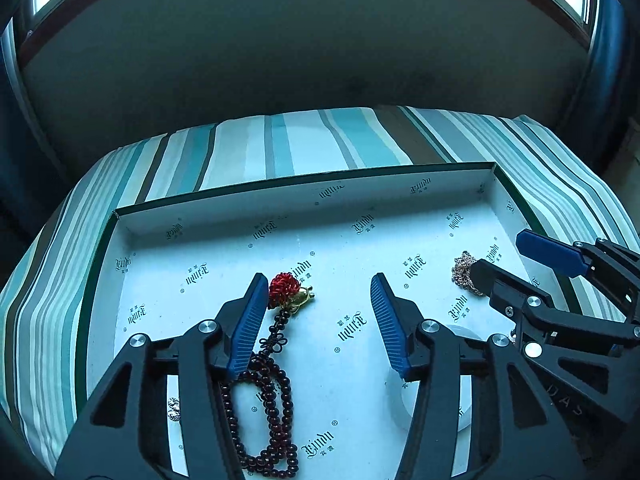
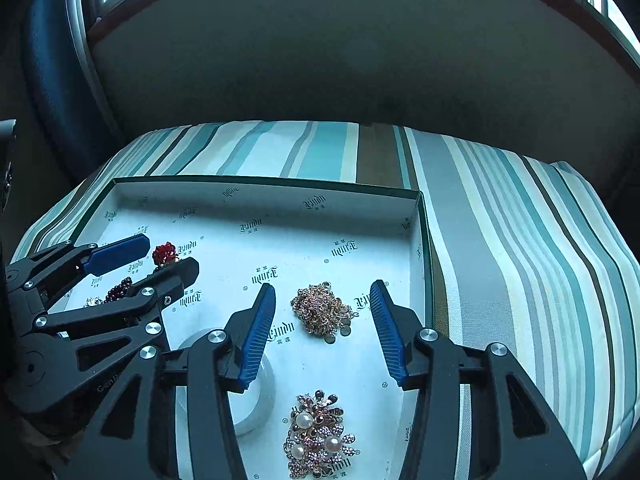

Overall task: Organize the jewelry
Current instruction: 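Lift both open grippers out of the tray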

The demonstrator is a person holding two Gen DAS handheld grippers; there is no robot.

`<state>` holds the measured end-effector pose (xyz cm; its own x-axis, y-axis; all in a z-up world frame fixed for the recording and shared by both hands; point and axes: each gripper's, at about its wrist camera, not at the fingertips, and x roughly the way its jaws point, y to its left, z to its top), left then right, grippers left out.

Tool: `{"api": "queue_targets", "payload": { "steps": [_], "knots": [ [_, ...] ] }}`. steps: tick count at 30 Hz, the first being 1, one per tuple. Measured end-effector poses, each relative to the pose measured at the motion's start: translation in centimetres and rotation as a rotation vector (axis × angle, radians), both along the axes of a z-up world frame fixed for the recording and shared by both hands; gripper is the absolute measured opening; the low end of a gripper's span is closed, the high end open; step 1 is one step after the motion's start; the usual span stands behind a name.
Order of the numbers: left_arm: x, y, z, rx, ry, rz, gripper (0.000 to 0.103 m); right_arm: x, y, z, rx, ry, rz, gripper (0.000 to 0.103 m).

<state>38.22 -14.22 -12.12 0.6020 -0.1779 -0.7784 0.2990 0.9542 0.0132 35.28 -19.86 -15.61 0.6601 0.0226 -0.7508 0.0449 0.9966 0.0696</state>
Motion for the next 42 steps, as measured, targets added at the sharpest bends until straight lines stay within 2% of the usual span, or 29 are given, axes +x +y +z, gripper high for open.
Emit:
{"api": "queue_targets", "payload": {
  "steps": [3, 10, 18, 28, 36, 42],
  "knots": [
    [-0.4, 0.4, 0.7, -0.017, -0.002, 0.008, 0.062, -0.4, -0.2, 0.9, -0.001, -0.020, -0.007, 0.049],
    [-2.8, 1.7, 4.1, -0.022, -0.085, 0.024, 0.078, -2.3, 0.3, 4.1, -0.023, -0.079, -0.005, 0.049],
    [-7.5, 4.8, 6.1, -0.005, -0.130, 0.061, 0.079, -6.0, 2.2, 5.6, -0.029, -0.085, 0.023, 0.049],
    [-13.6, 9.3, 5.3, 0.019, -0.113, 0.124, 0.079, -11.7, 4.7, 3.6, -0.003, -0.025, 0.050, 0.049],
    [-18.3, 11.1, 3.5, 0.022, -0.057, 0.140, 0.079, -15.8, 6.3, 0.8, -0.001, 0.046, 0.081, 0.048],
    [-20.7, 11.8, 2.1, 0.030, -0.019, 0.152, 0.078, -16.7, 7.1, -1.3, 0.016, 0.100, 0.102, 0.042]
  ]
}}
